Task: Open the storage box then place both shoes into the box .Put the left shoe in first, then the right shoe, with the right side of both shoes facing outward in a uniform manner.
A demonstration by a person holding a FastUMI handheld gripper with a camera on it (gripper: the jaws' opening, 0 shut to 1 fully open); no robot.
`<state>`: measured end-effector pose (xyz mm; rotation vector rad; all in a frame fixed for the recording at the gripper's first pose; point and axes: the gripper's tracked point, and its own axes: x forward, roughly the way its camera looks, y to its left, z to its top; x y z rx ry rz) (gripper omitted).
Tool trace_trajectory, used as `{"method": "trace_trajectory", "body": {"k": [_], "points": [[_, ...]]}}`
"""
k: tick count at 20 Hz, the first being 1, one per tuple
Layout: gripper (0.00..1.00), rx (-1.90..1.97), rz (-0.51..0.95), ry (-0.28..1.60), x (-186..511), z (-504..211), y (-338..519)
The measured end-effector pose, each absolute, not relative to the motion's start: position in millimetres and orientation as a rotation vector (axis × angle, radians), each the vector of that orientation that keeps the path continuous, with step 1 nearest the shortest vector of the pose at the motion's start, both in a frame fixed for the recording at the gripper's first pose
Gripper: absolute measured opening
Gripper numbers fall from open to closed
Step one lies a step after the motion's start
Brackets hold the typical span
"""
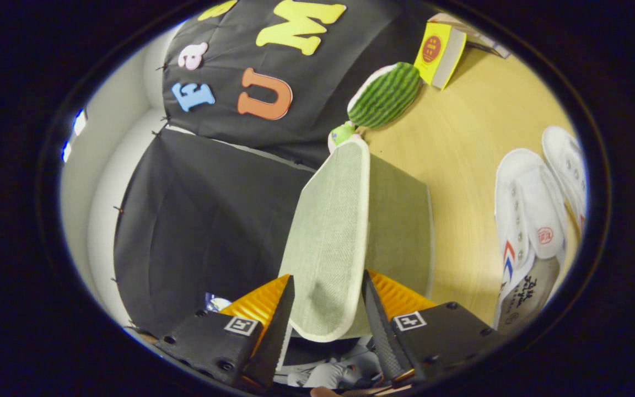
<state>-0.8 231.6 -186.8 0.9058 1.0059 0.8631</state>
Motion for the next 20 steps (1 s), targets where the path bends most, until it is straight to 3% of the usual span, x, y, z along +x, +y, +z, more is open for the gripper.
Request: {"method": "trace_trajectory", "body": {"k": [1,4,6,14,20], "points": [[0.67,0.9,0.858,1.005,0.0,-187.4,230.4],[0.24,0.921,0.835,0.985,3.6,-182.8,222.8],[0.09,0.928,0.841,0.968,3.4,-175.3,222.7],[0.05,0.862,0.923,0.862,-2.7,-97.2,248.6],[0.06,0.546,1.003,0.805,-16.0,-32.7,319.0]]}}
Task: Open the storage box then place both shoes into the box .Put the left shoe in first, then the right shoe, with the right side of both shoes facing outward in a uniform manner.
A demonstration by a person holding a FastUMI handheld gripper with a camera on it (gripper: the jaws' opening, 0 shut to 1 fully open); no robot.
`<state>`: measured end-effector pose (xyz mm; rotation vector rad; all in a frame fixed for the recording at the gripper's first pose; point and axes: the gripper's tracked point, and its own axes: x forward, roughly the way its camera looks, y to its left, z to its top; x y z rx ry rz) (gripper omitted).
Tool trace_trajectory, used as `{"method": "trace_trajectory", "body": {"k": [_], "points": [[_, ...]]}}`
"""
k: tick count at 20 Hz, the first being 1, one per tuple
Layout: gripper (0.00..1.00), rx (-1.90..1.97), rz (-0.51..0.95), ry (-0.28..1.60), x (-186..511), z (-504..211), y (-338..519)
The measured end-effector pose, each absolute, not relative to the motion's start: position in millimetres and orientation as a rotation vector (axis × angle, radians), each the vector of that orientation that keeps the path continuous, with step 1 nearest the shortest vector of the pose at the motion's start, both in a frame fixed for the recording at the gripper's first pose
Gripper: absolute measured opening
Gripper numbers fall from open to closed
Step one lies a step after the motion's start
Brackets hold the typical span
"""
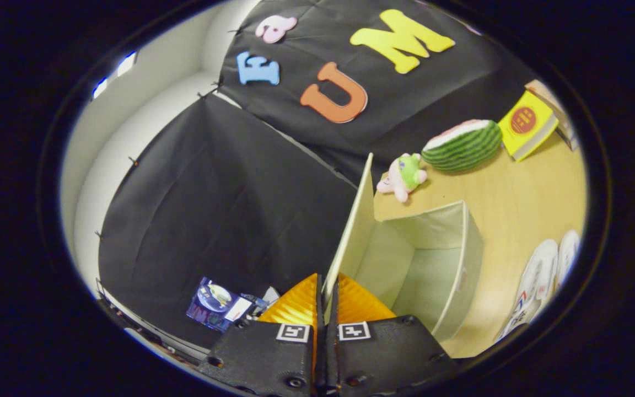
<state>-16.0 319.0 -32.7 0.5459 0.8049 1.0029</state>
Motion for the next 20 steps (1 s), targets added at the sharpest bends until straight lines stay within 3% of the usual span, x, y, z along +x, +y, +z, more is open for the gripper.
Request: {"method": "trace_trajectory", "body": {"k": [4,7,9,10,14,20], "points": [[0.07,0.324,1.046,0.8,-34.8,-15.0,379.4],[0.15,0.18,1.066,0.777,-44.7,-16.7,411.8],[0.26,0.123,1.058,0.73,-43.7,-12.5,425.0],[0.42,0.102,1.051,0.698,-42.0,-7.2,427.7],[0.78,0.055,1.017,0.619,-38.7,2.5,428.5],[0.83,-0.04,0.861,0.587,-11.4,-17.8,365.7]]}}
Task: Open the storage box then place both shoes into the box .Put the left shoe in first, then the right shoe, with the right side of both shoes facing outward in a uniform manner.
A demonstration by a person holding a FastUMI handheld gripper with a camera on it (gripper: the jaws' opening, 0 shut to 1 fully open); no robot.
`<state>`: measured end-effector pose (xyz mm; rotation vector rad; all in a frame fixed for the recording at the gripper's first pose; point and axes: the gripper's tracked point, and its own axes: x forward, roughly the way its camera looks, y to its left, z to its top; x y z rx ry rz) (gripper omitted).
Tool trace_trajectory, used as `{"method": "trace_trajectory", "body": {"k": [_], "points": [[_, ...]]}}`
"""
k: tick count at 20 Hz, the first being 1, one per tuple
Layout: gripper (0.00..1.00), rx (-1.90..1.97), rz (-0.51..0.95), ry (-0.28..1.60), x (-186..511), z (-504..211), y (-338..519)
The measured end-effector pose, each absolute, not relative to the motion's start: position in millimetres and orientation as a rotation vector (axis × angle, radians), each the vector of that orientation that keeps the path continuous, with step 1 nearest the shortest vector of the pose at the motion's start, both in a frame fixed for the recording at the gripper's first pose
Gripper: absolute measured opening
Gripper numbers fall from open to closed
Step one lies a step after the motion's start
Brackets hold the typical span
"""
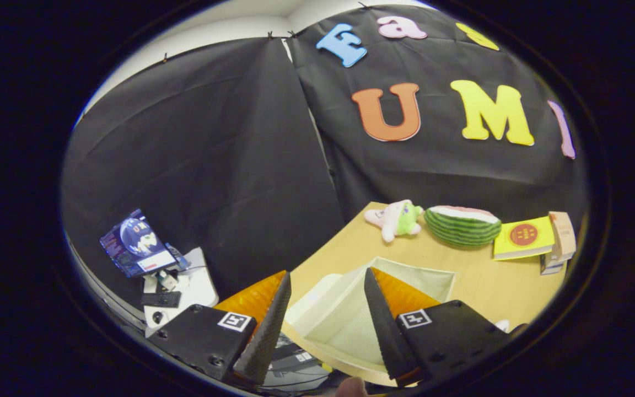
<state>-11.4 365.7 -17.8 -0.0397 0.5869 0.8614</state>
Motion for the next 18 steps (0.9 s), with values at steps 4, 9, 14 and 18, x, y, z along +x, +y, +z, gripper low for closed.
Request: {"method": "trace_trajectory", "body": {"k": [4,9,14,18], "points": [[0.88,-0.212,0.691,0.575,3.6,-44.5,280.4],[0.9,-0.27,0.5,0.784,7.7,-112.1,161.4],[0.88,-0.247,0.41,1.098,-10.5,-195.1,90.2],[0.86,-0.215,0.354,1.261,-12.7,-247.3,53.8]]}}
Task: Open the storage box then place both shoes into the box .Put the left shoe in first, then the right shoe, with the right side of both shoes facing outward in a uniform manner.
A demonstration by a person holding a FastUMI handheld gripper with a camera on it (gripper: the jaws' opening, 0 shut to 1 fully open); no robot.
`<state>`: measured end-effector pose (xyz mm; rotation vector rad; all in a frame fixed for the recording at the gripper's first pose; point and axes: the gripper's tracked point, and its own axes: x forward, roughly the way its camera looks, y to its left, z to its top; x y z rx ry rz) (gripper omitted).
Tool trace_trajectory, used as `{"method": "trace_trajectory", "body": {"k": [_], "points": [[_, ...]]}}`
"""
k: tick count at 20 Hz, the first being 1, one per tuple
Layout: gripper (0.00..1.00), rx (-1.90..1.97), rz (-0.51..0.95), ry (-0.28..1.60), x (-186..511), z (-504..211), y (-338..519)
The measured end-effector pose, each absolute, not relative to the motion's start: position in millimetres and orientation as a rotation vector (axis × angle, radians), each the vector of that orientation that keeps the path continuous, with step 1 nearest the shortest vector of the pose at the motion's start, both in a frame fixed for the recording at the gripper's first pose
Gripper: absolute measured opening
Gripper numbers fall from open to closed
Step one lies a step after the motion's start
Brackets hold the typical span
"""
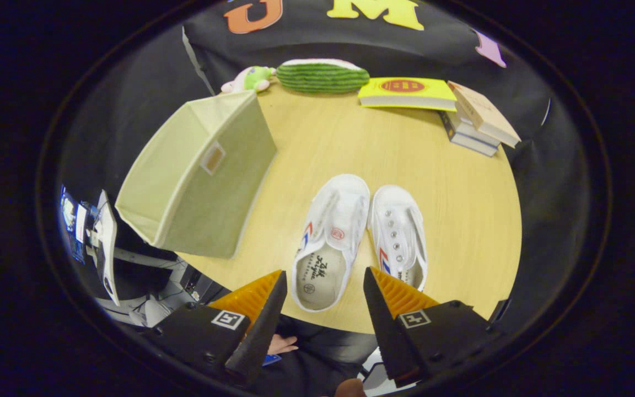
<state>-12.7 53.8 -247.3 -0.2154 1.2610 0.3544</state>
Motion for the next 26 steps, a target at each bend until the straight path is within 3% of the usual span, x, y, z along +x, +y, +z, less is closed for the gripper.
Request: {"method": "trace_trajectory", "body": {"k": [10,17,18,21,23,24,26], "points": [[0.84,-0.021,0.325,1.487,3.0,-330.5,57.9],[0.81,-0.024,0.33,1.467,1.7,-342.3,72.0],[0.55,-0.024,0.33,1.462,3.2,-340.8,73.9],[0.45,0.058,0.323,1.435,4.3,-337.9,72.2],[0.31,0.13,0.305,1.419,7.7,-334.0,67.8],[0.14,0.16,0.3,1.407,7.9,-331.9,68.0],[0.07,0.199,0.287,1.396,6.7,-329.3,68.1]]}}
